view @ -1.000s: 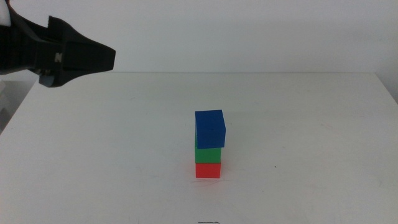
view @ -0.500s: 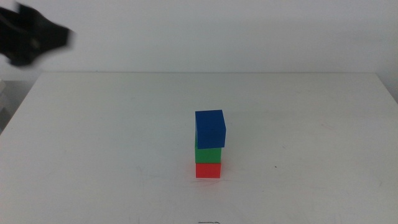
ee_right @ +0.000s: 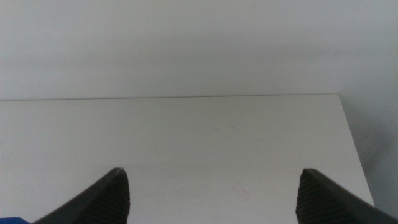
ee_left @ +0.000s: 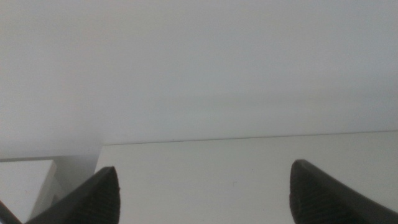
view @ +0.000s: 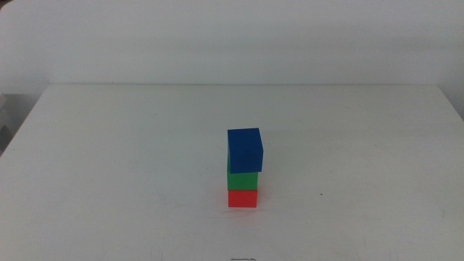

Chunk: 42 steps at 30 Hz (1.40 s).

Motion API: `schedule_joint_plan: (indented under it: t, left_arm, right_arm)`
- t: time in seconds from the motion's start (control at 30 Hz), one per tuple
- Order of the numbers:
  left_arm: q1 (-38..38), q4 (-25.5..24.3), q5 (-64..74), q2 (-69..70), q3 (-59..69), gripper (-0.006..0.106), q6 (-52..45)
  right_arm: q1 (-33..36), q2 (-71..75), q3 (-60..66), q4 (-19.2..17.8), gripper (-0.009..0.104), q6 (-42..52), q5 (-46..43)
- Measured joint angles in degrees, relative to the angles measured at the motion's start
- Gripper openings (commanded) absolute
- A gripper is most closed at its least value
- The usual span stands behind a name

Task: Stack red cubes first, then green, then blue cubes in a specific spot.

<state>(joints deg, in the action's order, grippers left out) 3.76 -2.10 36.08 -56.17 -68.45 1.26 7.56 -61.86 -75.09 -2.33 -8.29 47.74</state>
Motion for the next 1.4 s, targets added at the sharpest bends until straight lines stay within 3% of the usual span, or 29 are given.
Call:
schedule_joint_plan:
  t: [0.17, 0.33, 0.7, 1.1, 1.23, 1.4]
  left_arm:
    - [0.00, -0.18, -1.21, 1.10, 1.52, 0.094, 0.36]
    - [0.00, -0.18, -7.05, 7.10, 10.49, 0.094, 0.36]
    - [0.00, -0.18, -15.23, 31.01, 41.25, 0.094, 0.36]
    - [0.00, -0.20, -15.80, 52.98, 64.75, 0.094, 0.36]
    - [0.00, -0.20, -15.78, 56.54, 69.27, 0.094, 0.36]
    - [0.00, -0.25, -16.08, 56.88, 70.12, 0.094, 0.36]
  right_arm:
    - [0.00, 0.00, 0.04, -0.11, 0.081, 0.00, 0.00]
    - [0.00, 2.28, 3.50, -2.91, 0.081, 0.00, -2.99]
    - [-0.06, 29.44, 37.94, -4.13, 0.081, 0.00, -24.82]
    - [-0.06, 60.70, 70.43, -5.34, 0.081, 0.00, -25.66]
    - [-0.41, 62.38, 75.00, -7.66, 0.081, 0.00, -25.80]
    - [-3.82, 62.38, 76.65, -7.66, 0.081, 0.00, -25.86]
